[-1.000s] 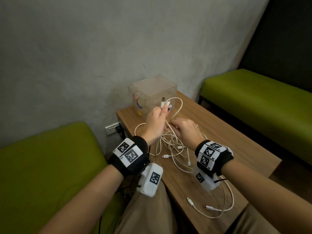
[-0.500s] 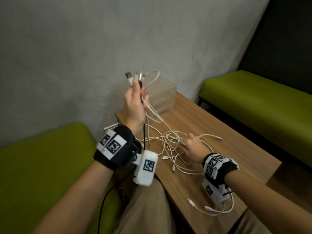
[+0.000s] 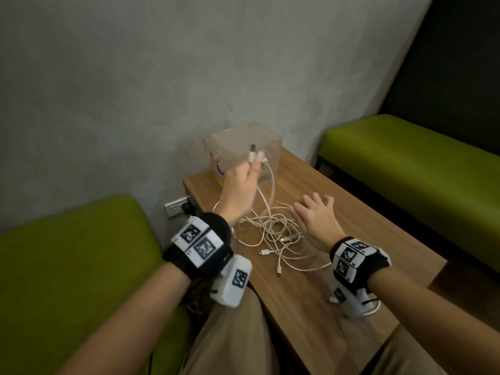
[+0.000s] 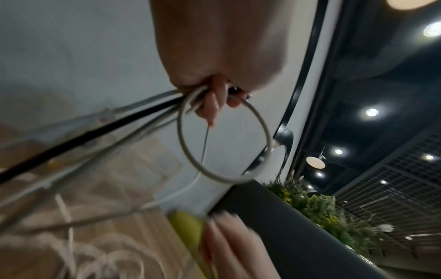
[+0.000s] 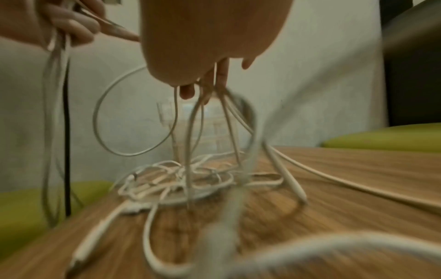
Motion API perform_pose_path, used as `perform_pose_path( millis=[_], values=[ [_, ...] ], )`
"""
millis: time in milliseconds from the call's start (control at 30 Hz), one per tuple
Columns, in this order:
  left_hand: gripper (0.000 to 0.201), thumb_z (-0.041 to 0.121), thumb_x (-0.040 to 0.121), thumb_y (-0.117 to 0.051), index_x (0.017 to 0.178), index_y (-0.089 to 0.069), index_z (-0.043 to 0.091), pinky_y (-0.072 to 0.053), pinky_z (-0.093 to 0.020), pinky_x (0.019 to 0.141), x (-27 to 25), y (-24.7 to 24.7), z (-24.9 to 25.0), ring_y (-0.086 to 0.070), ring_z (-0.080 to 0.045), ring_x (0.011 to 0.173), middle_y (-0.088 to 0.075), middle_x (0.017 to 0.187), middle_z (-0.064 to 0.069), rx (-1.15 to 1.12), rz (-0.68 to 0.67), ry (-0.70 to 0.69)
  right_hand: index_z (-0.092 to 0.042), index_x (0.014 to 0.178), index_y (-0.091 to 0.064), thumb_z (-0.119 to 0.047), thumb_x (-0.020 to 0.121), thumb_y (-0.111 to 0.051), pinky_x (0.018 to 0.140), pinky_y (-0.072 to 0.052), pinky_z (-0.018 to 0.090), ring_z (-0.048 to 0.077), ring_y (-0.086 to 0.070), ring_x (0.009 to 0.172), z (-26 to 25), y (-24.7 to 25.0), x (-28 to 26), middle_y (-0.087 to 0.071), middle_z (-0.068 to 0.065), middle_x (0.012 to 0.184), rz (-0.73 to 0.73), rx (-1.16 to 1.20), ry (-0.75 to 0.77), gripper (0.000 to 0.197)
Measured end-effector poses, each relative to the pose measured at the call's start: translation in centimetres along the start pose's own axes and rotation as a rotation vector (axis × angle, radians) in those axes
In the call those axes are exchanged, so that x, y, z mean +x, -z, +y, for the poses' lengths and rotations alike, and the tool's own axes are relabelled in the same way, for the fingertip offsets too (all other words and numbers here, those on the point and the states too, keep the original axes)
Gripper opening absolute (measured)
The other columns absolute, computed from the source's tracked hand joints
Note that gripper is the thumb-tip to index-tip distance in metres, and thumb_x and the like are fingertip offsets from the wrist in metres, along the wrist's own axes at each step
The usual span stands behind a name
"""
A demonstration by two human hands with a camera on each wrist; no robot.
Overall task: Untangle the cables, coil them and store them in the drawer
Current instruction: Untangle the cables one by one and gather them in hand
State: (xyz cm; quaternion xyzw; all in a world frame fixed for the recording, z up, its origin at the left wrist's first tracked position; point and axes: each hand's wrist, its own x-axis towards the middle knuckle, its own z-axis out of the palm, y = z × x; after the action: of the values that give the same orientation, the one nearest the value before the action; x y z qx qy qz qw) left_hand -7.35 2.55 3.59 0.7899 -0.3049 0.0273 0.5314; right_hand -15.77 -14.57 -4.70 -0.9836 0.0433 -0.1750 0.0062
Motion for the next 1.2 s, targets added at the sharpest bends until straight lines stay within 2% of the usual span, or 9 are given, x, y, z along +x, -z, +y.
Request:
perform_pose_path(
  millis=[167, 367, 433, 533, 667, 867, 967, 1100, 1200],
  values=[
    [0.046, 0.030, 0.099, -0.034, 0.084, -0.059, -0.006, -0.030, -0.030, 0.059, -1.6, -4.2, -0.8, -0.056, -0.032, 0.071, -0.064, 0.083, -0.025, 0.079, -0.253, 0.029, -0.012, 0.080, -0.057, -0.034, 0.092, -0.027, 0.078, -0.034, 0.035, 0.020, -0.051, 0.072, -1.3, 0.7, 1.1, -0.058, 0.002, 0.077, 0.130, 0.148, 0.093, 0.039],
    [0.035, 0.019, 0.098, -0.038, 0.078, -0.058, -0.001, -0.025, -0.025, 0.058, -1.7, -4.1, -1.5, -0.052, -0.025, 0.067, -0.060, 0.074, -0.019, 0.125, -0.268, -0.099, -0.011, 0.078, -0.058, -0.040, 0.091, -0.028, 0.079, -0.042, 0.038, 0.020, -0.055, 0.060, -1.6, 0.9, 0.6, -0.060, 0.000, 0.065, 0.116, 0.153, 0.166, 0.043],
    [0.036, 0.020, 0.099, -0.036, 0.068, -0.052, 0.008, -0.028, -0.019, 0.049, -1.6, -3.4, -1.4, -0.042, -0.005, 0.049, -0.049, 0.058, -0.002, 0.089, -0.227, -0.101, -0.014, 0.080, -0.057, -0.045, 0.092, -0.026, 0.085, -0.038, 0.038, 0.017, -0.052, 0.069, -1.1, 0.6, 0.7, -0.055, -0.004, 0.071, -0.030, 0.107, 0.179, 0.045],
    [0.041, 0.020, 0.099, -0.034, 0.059, -0.042, 0.018, -0.028, -0.014, 0.039, -0.5, -1.4, -1.2, -0.035, -0.003, 0.035, -0.035, 0.050, 0.007, 0.027, -0.049, -0.080, -0.014, 0.097, -0.057, -0.044, 0.096, -0.026, 0.092, -0.035, 0.037, 0.019, -0.053, 0.093, 0.2, -0.5, 0.1, -0.060, 0.001, 0.097, -0.304, 0.014, 0.106, 0.043],
    [0.038, 0.020, 0.099, -0.035, 0.069, -0.053, 0.004, -0.028, -0.015, 0.041, 0.0, 1.0, -1.4, -0.038, -0.002, 0.039, -0.033, 0.049, 0.008, 0.069, 0.047, -0.166, -0.013, 0.099, -0.052, -0.042, 0.098, -0.028, 0.091, -0.037, 0.038, 0.020, -0.049, 0.094, 1.2, -1.3, 0.0, -0.056, 0.004, 0.102, -0.343, 0.007, 0.023, 0.038],
    [0.040, 0.022, 0.100, -0.034, 0.061, -0.043, 0.016, -0.028, -0.016, 0.046, 2.6, 5.1, -1.8, -0.035, -0.004, 0.048, -0.037, 0.054, 0.005, 0.013, 0.255, -0.097, -0.019, 0.113, -0.056, -0.048, 0.095, -0.032, 0.101, -0.031, 0.043, 0.019, -0.046, 0.109, 3.2, -1.5, -1.5, -0.053, 0.002, 0.112, -0.548, -0.105, -0.056, 0.041],
    [0.038, 0.021, 0.099, -0.034, 0.066, -0.048, 0.014, -0.030, -0.017, 0.050, 2.3, 4.3, -1.9, -0.040, -0.012, 0.054, -0.042, 0.058, 0.005, 0.016, 0.206, -0.137, -0.021, 0.095, -0.058, -0.046, 0.094, -0.037, 0.111, -0.017, 0.055, 0.017, -0.048, 0.108, 1.7, -0.5, -0.2, -0.057, -0.002, 0.105, -0.398, 0.028, -0.093, 0.032],
    [0.039, 0.023, 0.099, -0.032, 0.063, -0.043, 0.019, -0.042, -0.042, 0.058, 1.0, 2.5, -2.3, -0.044, -0.022, 0.055, -0.039, 0.054, 0.004, -0.035, 0.148, -0.103, -0.024, 0.076, -0.048, -0.035, 0.092, -0.041, 0.113, -0.006, 0.057, 0.010, -0.045, 0.088, -1.5, 1.3, 2.2, -0.052, -0.008, 0.083, -0.245, 0.079, -0.013, 0.021],
    [0.038, 0.025, 0.099, -0.032, 0.067, -0.047, 0.014, -0.040, -0.035, 0.054, 0.5, 2.0, -2.7, -0.045, -0.012, 0.053, -0.043, 0.053, 0.002, -0.043, 0.118, -0.049, -0.023, 0.074, -0.049, -0.032, 0.091, -0.042, 0.113, -0.008, 0.059, 0.009, -0.048, 0.085, -3.3, 1.9, 3.5, -0.055, -0.009, 0.080, -0.205, 0.161, 0.036, 0.020]
  ],
)
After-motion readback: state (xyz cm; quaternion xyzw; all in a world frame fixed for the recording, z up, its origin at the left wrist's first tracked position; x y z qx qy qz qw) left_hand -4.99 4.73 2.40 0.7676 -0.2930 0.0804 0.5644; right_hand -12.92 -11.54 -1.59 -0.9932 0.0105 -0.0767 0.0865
